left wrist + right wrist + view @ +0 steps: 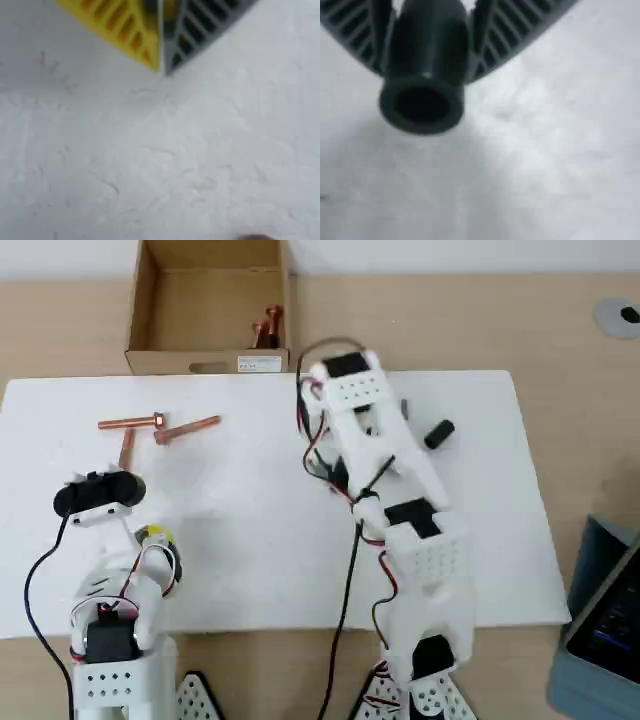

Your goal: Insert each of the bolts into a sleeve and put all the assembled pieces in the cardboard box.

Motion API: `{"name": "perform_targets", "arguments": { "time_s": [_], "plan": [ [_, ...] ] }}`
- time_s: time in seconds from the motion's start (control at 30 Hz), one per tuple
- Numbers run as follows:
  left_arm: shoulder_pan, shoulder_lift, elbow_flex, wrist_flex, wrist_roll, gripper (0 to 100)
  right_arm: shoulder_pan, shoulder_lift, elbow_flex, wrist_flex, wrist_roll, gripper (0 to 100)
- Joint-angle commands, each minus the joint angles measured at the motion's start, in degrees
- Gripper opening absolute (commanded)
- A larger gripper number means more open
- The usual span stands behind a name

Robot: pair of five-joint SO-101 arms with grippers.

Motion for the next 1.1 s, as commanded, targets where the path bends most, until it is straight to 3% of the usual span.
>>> {"name": "perform_targets", "arguments": {
  "time_s": [0.0,0.33,0.73,1.07],
  "plan": [
    [-0.4,-0.6,-0.2,-1.1,-0.2,0,-0.4,-0.7,-11.5,3.9,0.3,0.9],
    [0.0,-0.6,-0.2,-1.1,-0.3,0,-1.1,-18.4,-11.7,3.9,6.6,0.9],
    [-0.2,-0.6,-0.5,-1.1,0.1,0,-0.7,-48.7,16.5,3.4,6.8,0.9],
    [-0.4,-0.2,-8.9,-0.6,0.1,0,8.1,-70.5,42.0,-1.1,7.0,0.9]
  ]
}}
